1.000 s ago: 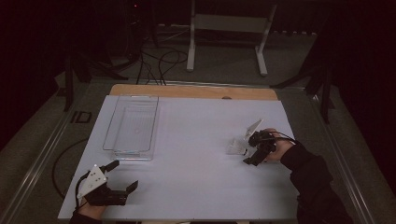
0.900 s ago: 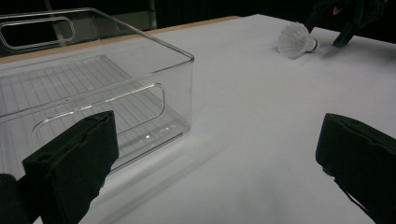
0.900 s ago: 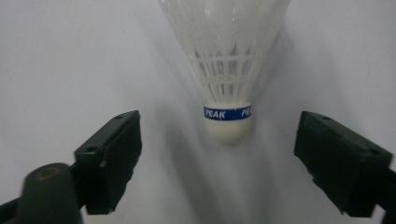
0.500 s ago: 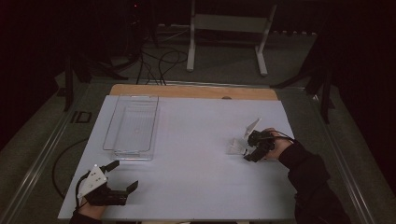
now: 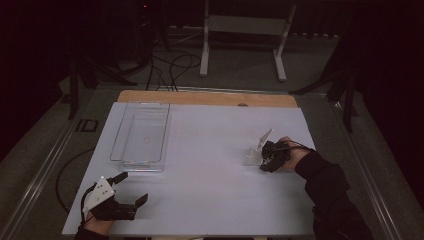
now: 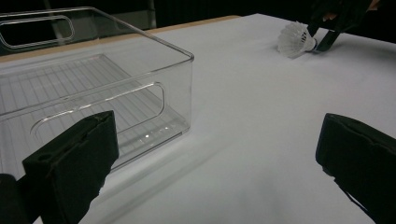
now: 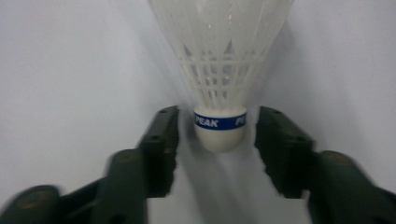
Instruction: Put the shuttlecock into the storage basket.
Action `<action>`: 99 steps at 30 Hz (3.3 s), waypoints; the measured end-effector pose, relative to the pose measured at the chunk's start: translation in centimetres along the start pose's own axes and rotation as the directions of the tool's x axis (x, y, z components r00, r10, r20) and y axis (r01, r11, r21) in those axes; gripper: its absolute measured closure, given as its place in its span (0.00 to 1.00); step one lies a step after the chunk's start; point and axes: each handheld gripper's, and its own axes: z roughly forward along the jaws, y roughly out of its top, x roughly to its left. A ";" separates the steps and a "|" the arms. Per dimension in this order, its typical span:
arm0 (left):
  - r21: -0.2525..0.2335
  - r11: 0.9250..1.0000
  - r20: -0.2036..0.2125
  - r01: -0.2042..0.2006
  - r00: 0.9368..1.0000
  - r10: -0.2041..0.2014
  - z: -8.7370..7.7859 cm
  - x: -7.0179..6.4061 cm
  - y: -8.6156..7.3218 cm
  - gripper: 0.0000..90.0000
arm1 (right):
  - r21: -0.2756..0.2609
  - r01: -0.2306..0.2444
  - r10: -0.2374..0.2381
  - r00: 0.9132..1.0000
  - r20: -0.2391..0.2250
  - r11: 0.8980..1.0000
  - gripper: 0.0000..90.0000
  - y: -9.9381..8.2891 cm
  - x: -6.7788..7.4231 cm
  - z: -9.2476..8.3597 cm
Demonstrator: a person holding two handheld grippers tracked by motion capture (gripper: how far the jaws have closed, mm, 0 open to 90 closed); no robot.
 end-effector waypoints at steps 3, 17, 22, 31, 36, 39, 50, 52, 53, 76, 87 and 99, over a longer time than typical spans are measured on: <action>0.001 1.000 0.000 -0.001 1.000 0.001 0.0 0.0 0.0 0.00 | 0.016 -0.001 0.002 1.000 -0.010 1.000 0.63 0.1 -0.1 0.0; 0.003 1.000 0.002 -0.004 1.000 0.004 0.0 0.0 0.0 0.00 | 0.029 0.015 -0.015 1.000 -0.019 0.999 0.71 0.4 -0.2 0.5; 0.005 1.000 0.002 -0.003 1.000 0.003 0.1 0.0 0.0 0.00 | 0.015 0.031 -0.031 0.999 -0.031 0.999 0.73 0.5 -0.2 0.3; 0.006 1.000 0.003 -0.002 1.000 0.002 0.1 0.0 0.0 0.00 | -0.002 0.033 -0.033 0.997 -0.072 0.999 0.73 0.8 0.0 -0.1; 0.011 1.000 0.007 -0.003 1.000 0.003 0.2 -0.1 0.0 0.00 | 0.002 0.035 -0.034 0.996 -0.087 0.999 0.73 1.0 0.3 -0.5; 0.012 1.000 0.005 -0.002 1.000 0.002 0.2 0.0 0.0 0.00 | 0.001 0.037 -0.037 0.995 -0.097 0.999 0.73 1.1 0.4 -0.6; 0.013 1.000 0.006 0.000 1.000 0.000 0.2 0.0 0.0 0.00 | -0.031 0.051 -0.054 0.993 -0.107 0.998 0.73 1.4 0.9 -1.5; 0.019 1.000 0.006 -0.002 1.000 0.002 0.2 -0.1 0.0 0.00 | -0.037 0.063 -0.067 0.992 -0.106 0.997 0.73 1.6 1.2 -1.7; 0.021 1.000 0.006 -0.002 1.000 0.002 0.2 -0.1 0.0 0.00 | -0.040 0.065 -0.069 0.992 -0.105 0.997 0.73 1.6 1.3 -1.7; 0.045 0.999 0.018 -0.013 1.000 0.012 0.4 -0.2 0.0 0.00 | -0.072 0.125 -0.134 0.983 -0.127 0.990 0.73 3.6 3.2 -2.0; 0.061 0.998 0.022 -0.026 0.999 0.025 0.4 -0.4 0.1 0.00 | -0.085 0.153 -0.163 0.978 -0.130 0.985 0.73 4.4 3.8 -2.7; 0.074 0.997 0.035 -0.028 0.999 0.026 0.6 -0.5 0.1 0.00 | -0.114 0.184 -0.198 0.972 -0.126 0.976 0.73 5.4 4.6 -3.5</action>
